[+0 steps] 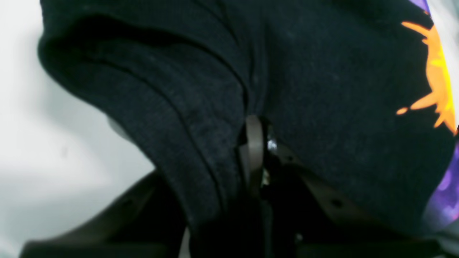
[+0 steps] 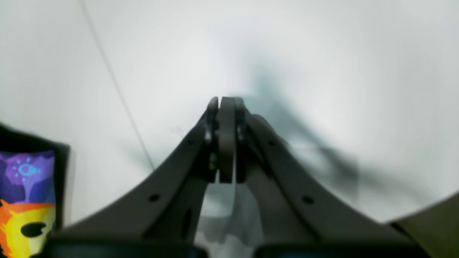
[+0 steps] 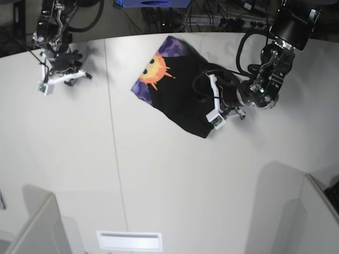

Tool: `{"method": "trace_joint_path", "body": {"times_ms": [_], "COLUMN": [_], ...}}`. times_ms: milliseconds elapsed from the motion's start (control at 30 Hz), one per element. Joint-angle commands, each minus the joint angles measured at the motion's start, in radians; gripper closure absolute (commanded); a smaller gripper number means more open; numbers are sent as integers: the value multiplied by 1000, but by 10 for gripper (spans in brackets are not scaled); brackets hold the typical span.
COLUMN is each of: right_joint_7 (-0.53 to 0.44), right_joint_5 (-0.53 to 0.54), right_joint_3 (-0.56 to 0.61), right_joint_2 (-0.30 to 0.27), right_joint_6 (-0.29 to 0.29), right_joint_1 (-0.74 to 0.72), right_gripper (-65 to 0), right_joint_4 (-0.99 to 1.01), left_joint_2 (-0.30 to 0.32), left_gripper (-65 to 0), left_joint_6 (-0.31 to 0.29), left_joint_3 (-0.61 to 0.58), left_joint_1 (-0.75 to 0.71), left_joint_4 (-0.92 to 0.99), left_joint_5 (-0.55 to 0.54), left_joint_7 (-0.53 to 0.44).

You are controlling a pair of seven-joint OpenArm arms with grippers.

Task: Fold the T-shirt properly
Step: 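Rotate and drag the folded shirt with the left gripper, right arm withdrawn, then press and square the folded shirt with the left gripper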

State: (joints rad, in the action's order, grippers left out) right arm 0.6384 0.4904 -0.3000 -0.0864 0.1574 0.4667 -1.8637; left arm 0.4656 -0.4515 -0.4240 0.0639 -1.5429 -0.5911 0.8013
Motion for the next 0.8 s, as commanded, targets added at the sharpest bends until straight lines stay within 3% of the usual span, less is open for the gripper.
{"method": "trace_joint_path", "body": {"times_ms": [0, 267, 500, 633, 767], "right_joint_7": [-16, -16, -18, -18, -18], "right_joint_5": [0, 0, 0, 0, 0], "right_joint_3": [-20, -107, -109, -110, -110], "right_joint_2": [4, 60, 104, 142, 162], "right_joint_6": [-5, -5, -5, -5, -5], "right_joint_1": [7, 36, 50, 50, 50], "right_gripper": [0, 0, 0, 0, 0], "right_joint_4": [-18, -18, -20, -23, -23], "left_joint_2": [8, 8, 3, -3, -46], "left_gripper": [0, 0, 0, 0, 0], "left_joint_6": [0, -3, -5, -96, -115], "left_joint_3": [-26, -299, -464, -542, -551], "left_joint_1": [24, 178, 294, 351, 357], "left_joint_4": [-6, 2, 3, 5, 5], "left_joint_5": [53, 253, 366, 403, 481], "left_joint_7": [23, 22, 16, 14, 14]}}
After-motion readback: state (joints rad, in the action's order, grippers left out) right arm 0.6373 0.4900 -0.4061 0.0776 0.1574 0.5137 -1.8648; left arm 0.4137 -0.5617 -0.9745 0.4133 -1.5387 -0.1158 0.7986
